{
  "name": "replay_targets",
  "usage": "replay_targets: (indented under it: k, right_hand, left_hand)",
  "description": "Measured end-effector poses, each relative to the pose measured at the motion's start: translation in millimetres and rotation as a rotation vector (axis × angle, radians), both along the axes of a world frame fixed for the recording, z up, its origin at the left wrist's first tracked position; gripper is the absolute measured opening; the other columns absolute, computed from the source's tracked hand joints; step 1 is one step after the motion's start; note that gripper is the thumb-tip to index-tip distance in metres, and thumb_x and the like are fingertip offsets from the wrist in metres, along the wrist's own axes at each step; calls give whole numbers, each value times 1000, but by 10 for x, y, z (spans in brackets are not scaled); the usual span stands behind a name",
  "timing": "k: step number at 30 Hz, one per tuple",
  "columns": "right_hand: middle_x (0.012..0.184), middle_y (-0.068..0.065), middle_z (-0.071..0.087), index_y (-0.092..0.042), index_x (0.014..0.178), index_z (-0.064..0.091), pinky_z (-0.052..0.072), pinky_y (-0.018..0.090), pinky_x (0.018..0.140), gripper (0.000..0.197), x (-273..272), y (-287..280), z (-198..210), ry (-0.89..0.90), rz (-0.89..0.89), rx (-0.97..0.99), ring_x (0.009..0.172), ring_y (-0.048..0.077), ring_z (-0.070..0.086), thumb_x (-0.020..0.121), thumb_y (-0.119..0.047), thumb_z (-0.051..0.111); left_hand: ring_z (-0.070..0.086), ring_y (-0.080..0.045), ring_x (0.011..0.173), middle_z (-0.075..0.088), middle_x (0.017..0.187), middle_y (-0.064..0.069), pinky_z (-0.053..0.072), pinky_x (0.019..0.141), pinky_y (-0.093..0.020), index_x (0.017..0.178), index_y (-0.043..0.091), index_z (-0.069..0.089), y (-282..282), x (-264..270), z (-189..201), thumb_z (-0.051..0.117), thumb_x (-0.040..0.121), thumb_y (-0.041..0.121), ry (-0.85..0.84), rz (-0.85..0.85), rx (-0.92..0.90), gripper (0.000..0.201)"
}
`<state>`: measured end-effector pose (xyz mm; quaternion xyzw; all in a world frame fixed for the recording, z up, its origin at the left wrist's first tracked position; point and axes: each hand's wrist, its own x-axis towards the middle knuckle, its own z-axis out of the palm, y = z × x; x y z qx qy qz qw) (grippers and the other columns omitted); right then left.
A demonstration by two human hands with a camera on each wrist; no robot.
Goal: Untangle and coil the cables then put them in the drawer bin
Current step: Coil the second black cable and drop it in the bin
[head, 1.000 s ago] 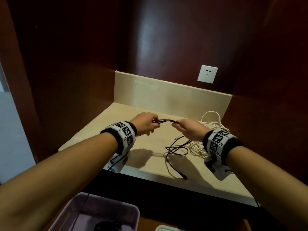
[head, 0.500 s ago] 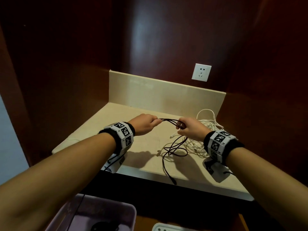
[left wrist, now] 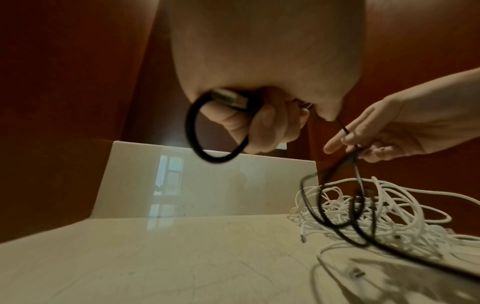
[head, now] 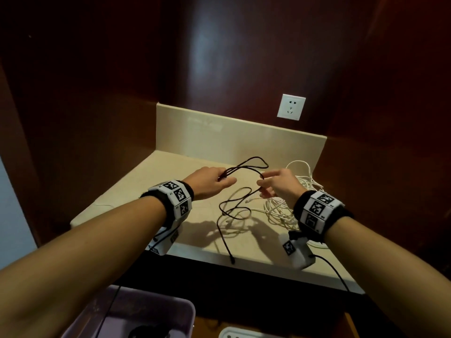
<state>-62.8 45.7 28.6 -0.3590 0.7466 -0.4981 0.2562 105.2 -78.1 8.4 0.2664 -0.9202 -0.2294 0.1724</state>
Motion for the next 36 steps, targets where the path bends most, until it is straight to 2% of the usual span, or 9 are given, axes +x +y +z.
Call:
replay_targets:
  k: [6,14,17,20,24,30,32,34,36]
  right_hand:
    - [81,18,59,3,125,48,57,25,52,40,135,-48,100,-159,47,-94,61,25,59,88,15,55]
    - [86,21,65,-5,140,35,58,27,54,60,70,-49,72,-49,52,-52,62,27,65,87,12,60]
    - [82,20,64,-2,135,39,58,28,54,55,23,-34,54,17,60,4,57,24,63,86,13,58]
    - [86,15,62,-6,124,43,52,29,54,44,-1,-16,57,175,51,83,68,24,62,86,7,60]
    - [92,16,65,-9,117,48,46,30,54,39,-11,-24,64,255,51,95,73,22,61,85,0,68]
    - [104,5,62,-23,107,56,51,43,88,39,-36,-90,67,548,-20,148,97,24,60,77,-24,80]
    - [100,5,62,-21,106,56,52,40,82,40,-26,-93,87,546,-33,163,91,22,59,76,-24,82]
    - [88,6,61,-15,104,54,51,32,61,37,-13,-91,104,397,-12,128,71,19,58,77,-14,80]
    - [81,8,60,-10,101,54,50,29,54,30,-8,-85,109,263,15,92,58,18,57,80,-5,75]
  left_hand:
    - [44,-17,68,49,75,2,34,62,-33,80,20,42,7,-38,6,67,76,65,-96,-6,-34,51]
    - [63,-19,79,69,85,-6,44,69,-28,102,19,60,-26,-64,-35,60,92,41,-168,-49,22,25]
    - [57,-15,67,64,72,-3,40,62,-25,104,14,64,-10,-88,-35,52,98,31,-164,-97,26,22]
    - [52,-10,61,57,62,2,38,57,-22,109,14,67,-28,-104,-51,48,101,27,-192,-91,21,24]
    - [59,-19,77,64,77,-2,42,67,-28,112,14,65,-43,-73,-49,47,101,31,-222,-68,-36,27]
    - [53,-25,85,57,93,-8,42,75,-35,97,19,55,-58,-26,31,43,99,46,-240,-42,-174,29]
    - [53,-23,86,59,96,-6,42,74,-34,108,20,58,-67,-18,42,45,97,52,-228,-39,-162,36]
    - [53,-17,83,59,91,1,40,70,-31,112,24,57,-67,-19,42,53,90,59,-195,-29,-115,41]
    - [52,-14,78,55,84,6,38,68,-30,110,25,55,-60,-28,29,62,82,63,-164,-18,-77,48]
